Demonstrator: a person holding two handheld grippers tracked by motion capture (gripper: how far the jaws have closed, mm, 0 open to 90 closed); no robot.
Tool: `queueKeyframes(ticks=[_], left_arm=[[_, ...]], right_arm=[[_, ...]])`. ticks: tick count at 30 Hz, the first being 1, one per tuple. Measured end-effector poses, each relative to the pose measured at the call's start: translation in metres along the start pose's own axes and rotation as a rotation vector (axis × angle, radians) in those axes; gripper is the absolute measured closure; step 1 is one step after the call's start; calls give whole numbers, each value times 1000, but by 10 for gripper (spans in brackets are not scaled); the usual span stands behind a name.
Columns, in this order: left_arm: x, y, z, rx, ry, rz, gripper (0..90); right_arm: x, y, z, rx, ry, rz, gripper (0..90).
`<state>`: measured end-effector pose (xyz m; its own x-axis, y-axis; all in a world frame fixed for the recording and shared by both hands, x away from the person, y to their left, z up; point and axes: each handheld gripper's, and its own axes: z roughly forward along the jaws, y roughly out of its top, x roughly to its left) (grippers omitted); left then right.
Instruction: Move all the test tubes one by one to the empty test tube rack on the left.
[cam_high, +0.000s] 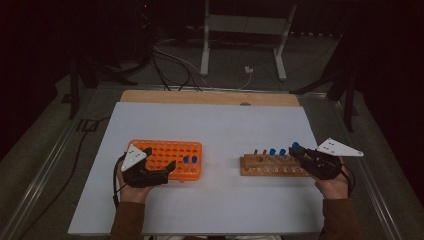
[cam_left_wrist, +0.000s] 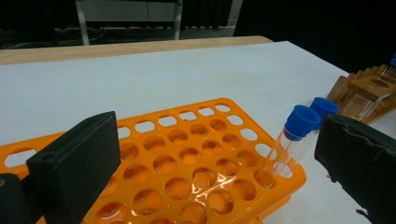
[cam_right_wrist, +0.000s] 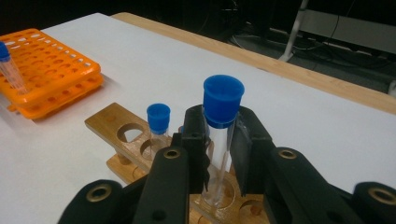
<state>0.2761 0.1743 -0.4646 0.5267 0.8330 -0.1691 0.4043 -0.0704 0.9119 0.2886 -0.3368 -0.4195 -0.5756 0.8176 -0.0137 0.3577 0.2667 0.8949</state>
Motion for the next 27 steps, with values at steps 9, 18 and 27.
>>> queueKeyframes(ticks=[9, 18, 27], left_arm=[[-4, 6, -2, -18, -10, 4, 12], [-8, 11, -4, -34, -28, 10, 12], [-16, 15, -4, -40, -55, 30, 12]], right_arm=[[3, 12, -14, -34, -8, -7, 768], [10, 18, -16, -31, 13, -26, 768], [20, 21, -9, -25, 75, -29, 768]])
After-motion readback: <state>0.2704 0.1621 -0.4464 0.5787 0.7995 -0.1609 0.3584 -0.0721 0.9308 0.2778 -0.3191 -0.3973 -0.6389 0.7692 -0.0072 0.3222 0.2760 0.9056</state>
